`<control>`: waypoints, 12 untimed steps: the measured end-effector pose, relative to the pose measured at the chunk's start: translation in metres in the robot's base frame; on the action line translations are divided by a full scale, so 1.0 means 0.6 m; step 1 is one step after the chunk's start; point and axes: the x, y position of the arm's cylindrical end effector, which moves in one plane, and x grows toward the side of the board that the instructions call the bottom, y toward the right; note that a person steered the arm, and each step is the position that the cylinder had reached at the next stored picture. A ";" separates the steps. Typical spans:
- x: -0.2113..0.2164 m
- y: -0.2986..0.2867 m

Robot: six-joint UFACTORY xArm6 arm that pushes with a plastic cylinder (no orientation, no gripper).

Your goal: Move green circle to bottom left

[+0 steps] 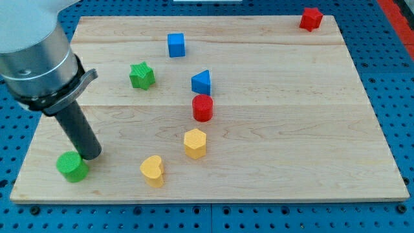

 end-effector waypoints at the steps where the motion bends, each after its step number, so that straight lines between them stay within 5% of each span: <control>1: 0.013 -0.007; 4: 0.050 0.031; 12: 0.057 -0.056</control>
